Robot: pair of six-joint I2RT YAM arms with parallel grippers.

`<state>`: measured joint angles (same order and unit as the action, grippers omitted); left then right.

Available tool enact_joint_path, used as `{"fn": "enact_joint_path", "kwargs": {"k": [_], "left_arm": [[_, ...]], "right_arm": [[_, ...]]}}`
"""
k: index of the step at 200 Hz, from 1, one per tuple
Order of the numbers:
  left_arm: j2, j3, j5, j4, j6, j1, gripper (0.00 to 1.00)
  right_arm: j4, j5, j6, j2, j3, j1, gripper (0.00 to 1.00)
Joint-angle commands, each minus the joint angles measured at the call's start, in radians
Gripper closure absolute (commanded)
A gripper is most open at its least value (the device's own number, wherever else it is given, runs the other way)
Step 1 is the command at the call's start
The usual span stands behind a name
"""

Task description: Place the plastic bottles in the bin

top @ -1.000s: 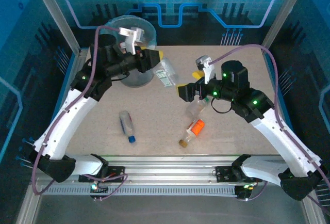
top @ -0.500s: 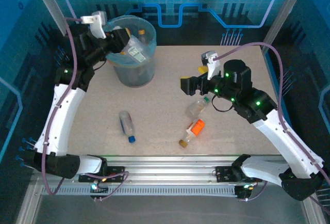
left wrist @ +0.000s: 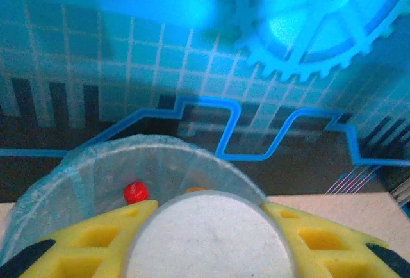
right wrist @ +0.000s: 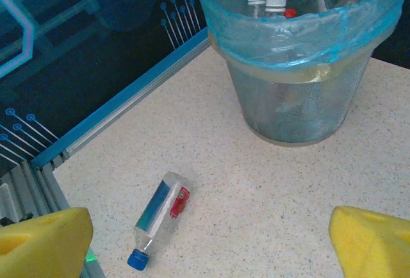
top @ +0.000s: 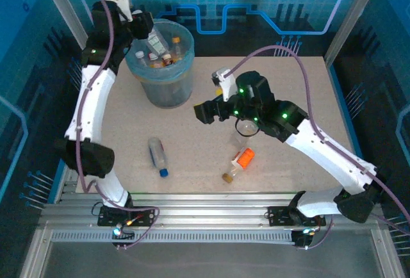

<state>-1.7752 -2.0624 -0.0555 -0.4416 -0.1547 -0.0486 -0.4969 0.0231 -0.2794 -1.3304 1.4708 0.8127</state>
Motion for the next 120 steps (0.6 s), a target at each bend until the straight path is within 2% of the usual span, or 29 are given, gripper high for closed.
{"fn": "enact_joint_path", "kwargs": {"k": [1,28,73,120], "left_arm": [[-0.058,-0.059,0.018,-0.059,0.070,0.004,1.00],[-0.104,-0.060,0.030,-0.067,0.097,0.004,1.00],[-0.163,-0.037,-0.029,-0.117,0.121,0.004,1.00],[-0.143,-0.007,0.007,-0.109,0.163,0.004,1.00]], "right_arm": [[-0.022,0.024,0.035,-0.021,0.049,0.017,0.04],[-0.034,0.030,0.044,-0.031,0.047,0.018,0.04],[-0.057,0.058,0.063,-0.035,0.036,0.017,0.03],[-0.076,0.058,0.063,-0.058,0.053,0.017,0.03]]}}
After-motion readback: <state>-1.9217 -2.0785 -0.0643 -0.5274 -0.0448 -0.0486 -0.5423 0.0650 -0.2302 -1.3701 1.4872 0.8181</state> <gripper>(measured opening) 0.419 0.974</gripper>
